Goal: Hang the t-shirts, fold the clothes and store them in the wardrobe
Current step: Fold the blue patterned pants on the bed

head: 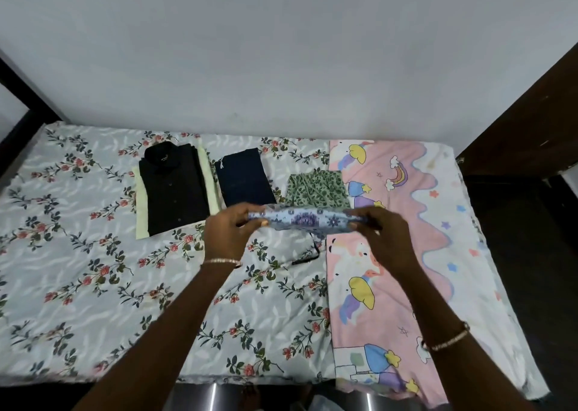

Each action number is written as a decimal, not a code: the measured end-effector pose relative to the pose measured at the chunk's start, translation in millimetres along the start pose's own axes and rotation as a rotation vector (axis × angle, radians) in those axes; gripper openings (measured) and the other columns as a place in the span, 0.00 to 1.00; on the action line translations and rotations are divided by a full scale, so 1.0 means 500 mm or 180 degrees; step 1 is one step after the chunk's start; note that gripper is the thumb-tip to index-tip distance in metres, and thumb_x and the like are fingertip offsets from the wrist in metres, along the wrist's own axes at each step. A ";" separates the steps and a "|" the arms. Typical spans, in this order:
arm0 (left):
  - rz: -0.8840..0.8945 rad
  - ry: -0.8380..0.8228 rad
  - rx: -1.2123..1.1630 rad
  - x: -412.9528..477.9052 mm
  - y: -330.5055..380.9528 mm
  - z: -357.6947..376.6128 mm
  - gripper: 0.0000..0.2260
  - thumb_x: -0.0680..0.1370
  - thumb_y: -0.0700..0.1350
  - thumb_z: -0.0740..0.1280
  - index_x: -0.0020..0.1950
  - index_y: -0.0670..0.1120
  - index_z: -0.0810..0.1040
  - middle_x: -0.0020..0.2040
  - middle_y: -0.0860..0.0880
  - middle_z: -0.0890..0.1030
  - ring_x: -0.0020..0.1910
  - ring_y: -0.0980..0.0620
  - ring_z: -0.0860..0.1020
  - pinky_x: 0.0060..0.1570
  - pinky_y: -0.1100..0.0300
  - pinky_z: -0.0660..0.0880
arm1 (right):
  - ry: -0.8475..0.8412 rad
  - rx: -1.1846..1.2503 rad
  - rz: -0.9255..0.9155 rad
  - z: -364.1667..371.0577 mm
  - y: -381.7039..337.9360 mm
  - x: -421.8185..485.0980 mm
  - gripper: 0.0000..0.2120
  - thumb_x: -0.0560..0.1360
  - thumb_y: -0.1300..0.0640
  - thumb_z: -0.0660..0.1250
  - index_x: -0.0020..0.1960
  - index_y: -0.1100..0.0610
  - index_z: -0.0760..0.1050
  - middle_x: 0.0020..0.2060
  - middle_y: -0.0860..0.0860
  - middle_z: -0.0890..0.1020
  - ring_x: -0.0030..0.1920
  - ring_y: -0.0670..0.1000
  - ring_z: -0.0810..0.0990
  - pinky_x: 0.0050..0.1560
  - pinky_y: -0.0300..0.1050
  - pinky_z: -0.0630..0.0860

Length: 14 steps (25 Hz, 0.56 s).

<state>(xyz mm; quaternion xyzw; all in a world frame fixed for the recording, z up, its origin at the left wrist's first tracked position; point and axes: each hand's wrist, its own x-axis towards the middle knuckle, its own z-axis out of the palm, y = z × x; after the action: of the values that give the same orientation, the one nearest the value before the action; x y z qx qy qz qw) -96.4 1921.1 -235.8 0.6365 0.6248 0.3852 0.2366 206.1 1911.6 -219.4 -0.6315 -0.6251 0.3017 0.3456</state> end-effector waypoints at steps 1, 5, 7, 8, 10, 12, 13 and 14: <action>-0.0078 -0.0034 0.0007 -0.045 -0.024 0.011 0.10 0.69 0.44 0.78 0.49 0.51 0.86 0.45 0.57 0.85 0.40 0.63 0.82 0.44 0.63 0.80 | -0.0032 -0.0005 0.0017 0.021 0.030 -0.043 0.09 0.72 0.66 0.75 0.51 0.60 0.84 0.44 0.50 0.85 0.42 0.33 0.81 0.44 0.25 0.72; -0.0507 -0.0439 -0.0041 -0.222 -0.129 0.050 0.12 0.68 0.43 0.80 0.43 0.59 0.85 0.43 0.63 0.84 0.42 0.64 0.82 0.44 0.70 0.76 | -0.0295 -0.0169 0.0362 0.117 0.162 -0.210 0.09 0.71 0.66 0.76 0.48 0.55 0.83 0.43 0.50 0.84 0.43 0.46 0.82 0.47 0.46 0.80; -0.0750 -0.0671 -0.0118 -0.296 -0.183 0.065 0.09 0.67 0.51 0.77 0.40 0.65 0.82 0.40 0.67 0.83 0.41 0.66 0.81 0.42 0.71 0.75 | -0.0428 -0.0256 0.0529 0.166 0.215 -0.282 0.13 0.70 0.66 0.77 0.46 0.50 0.83 0.41 0.46 0.82 0.42 0.46 0.81 0.44 0.50 0.80; -0.0836 -0.0786 -0.0115 -0.326 -0.207 0.071 0.07 0.66 0.53 0.75 0.39 0.66 0.81 0.40 0.66 0.82 0.42 0.67 0.80 0.43 0.72 0.74 | -0.0499 -0.0268 0.0569 0.186 0.236 -0.311 0.14 0.68 0.65 0.79 0.45 0.48 0.83 0.41 0.44 0.81 0.42 0.45 0.80 0.42 0.49 0.80; -0.0806 -0.0965 -0.0043 -0.380 -0.249 0.081 0.06 0.66 0.52 0.73 0.38 0.63 0.80 0.43 0.61 0.81 0.45 0.65 0.78 0.45 0.72 0.72 | -0.0644 -0.0312 0.0623 0.215 0.266 -0.360 0.15 0.66 0.63 0.81 0.42 0.45 0.83 0.43 0.43 0.79 0.44 0.43 0.79 0.40 0.43 0.76; -0.0691 -0.1077 -0.0070 -0.413 -0.286 0.090 0.05 0.69 0.49 0.73 0.41 0.58 0.80 0.50 0.58 0.80 0.50 0.64 0.77 0.50 0.71 0.72 | -0.0778 -0.0314 0.0642 0.238 0.286 -0.391 0.19 0.65 0.60 0.81 0.41 0.37 0.80 0.49 0.43 0.80 0.49 0.40 0.79 0.45 0.39 0.74; -0.0629 -0.1138 -0.0164 -0.422 -0.301 0.094 0.04 0.71 0.50 0.71 0.43 0.56 0.79 0.51 0.58 0.81 0.52 0.63 0.78 0.52 0.69 0.72 | -0.0853 -0.0306 0.0661 0.246 0.293 -0.400 0.19 0.65 0.56 0.81 0.40 0.33 0.79 0.52 0.41 0.80 0.51 0.39 0.79 0.48 0.38 0.75; -0.0563 -0.1187 -0.0251 -0.427 -0.315 0.098 0.04 0.73 0.51 0.69 0.46 0.55 0.78 0.51 0.61 0.82 0.53 0.62 0.79 0.53 0.68 0.73 | -0.0947 -0.0245 0.0632 0.252 0.299 -0.405 0.16 0.65 0.52 0.80 0.40 0.31 0.79 0.53 0.39 0.81 0.53 0.37 0.78 0.52 0.36 0.75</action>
<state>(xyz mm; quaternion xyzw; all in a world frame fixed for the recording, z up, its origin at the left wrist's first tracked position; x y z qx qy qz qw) -137.8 1738.1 -429.6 0.6298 0.6081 0.2626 0.4058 183.0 1720.0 -424.4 -0.6512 -0.6150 0.4003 0.1934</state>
